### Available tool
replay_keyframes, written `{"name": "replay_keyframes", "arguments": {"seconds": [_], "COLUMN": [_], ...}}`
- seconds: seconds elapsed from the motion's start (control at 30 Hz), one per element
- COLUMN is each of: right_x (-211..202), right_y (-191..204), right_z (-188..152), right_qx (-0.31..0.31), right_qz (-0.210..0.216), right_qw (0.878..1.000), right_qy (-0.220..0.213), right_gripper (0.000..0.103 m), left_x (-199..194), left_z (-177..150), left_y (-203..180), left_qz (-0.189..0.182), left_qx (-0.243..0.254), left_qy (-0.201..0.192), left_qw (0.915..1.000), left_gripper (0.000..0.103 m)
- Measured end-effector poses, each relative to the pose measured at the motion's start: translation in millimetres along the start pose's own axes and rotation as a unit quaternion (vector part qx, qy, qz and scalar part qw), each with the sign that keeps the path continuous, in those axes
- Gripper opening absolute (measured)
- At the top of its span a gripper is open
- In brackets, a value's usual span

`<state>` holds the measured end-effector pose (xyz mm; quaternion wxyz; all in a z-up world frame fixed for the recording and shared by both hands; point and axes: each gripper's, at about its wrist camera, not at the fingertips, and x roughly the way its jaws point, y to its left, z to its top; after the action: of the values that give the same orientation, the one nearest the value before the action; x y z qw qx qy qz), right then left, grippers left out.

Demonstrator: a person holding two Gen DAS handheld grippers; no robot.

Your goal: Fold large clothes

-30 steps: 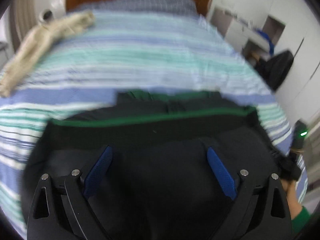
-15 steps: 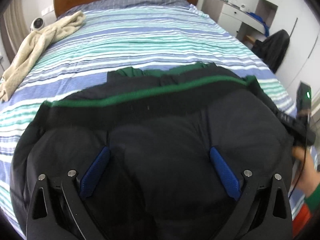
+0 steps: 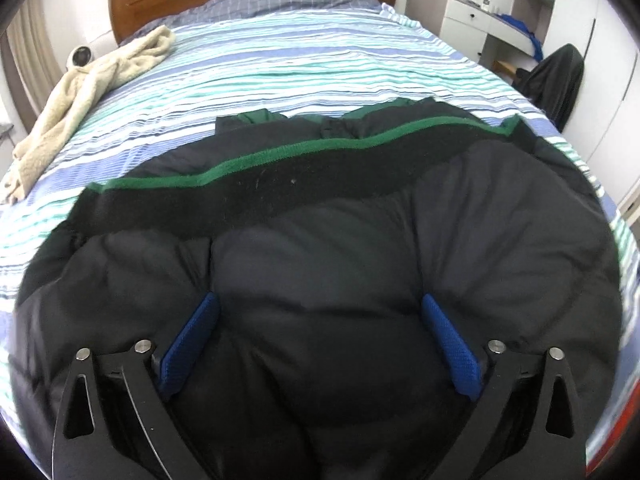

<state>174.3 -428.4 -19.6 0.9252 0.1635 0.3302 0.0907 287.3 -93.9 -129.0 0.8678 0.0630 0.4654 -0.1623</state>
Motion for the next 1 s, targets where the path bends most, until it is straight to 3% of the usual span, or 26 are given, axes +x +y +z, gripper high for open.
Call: {"name": "replay_keyframes", "arguments": {"seconds": [0.13, 0.27, 0.43, 0.53, 0.63, 0.73, 0.87, 1.0], "right_x": [-39.7, -59.4, -54.0, -56.8, -65.3, -65.8, -61.5, -73.2], "right_y": [21.2, 46.5, 62.9, 70.4, 78.6, 83.1, 83.4, 82.0], "right_z": [-41.7, -69.5, -73.1, -69.9, -66.1, -67.5, -74.5, -83.1], "right_qx": [-0.031, -0.058, -0.068, -0.068, -0.085, -0.09, -0.076, -0.065], "right_qz": [-0.002, 0.005, 0.015, 0.032, 0.039, 0.047, 0.05, 0.054], "right_qw": [0.999, 0.998, 0.997, 0.997, 0.996, 0.995, 0.996, 0.996], "right_qy": [0.007, 0.013, 0.02, 0.017, 0.003, 0.004, 0.014, 0.004], "right_gripper": [0.065, 0.065, 0.065, 0.065, 0.065, 0.065, 0.065, 0.065], "left_x": [-23.7, -7.9, -1.8, -22.4, -44.3, -33.3, -18.8, -31.0], "left_z": [-24.4, -34.8, -29.4, -33.7, -52.5, -67.5, -63.2, -61.5], "left_y": [-8.2, -2.9, -5.8, -10.8, -16.0, -9.1, -13.1, -14.5], "left_qz": [-0.005, -0.011, 0.003, 0.008, 0.008, 0.006, 0.023, 0.021], "left_qx": [0.022, 0.012, 0.013, 0.018, 0.036, 0.022, 0.022, 0.012], "left_qy": [-0.021, -0.029, -0.023, -0.018, -0.039, -0.043, -0.046, -0.033], "left_qw": [0.9995, 0.9994, 0.9997, 0.9997, 0.9986, 0.9988, 0.9984, 0.9991], "left_gripper": [0.1, 0.101, 0.101, 0.095, 0.095, 0.098, 0.1, 0.096]}}
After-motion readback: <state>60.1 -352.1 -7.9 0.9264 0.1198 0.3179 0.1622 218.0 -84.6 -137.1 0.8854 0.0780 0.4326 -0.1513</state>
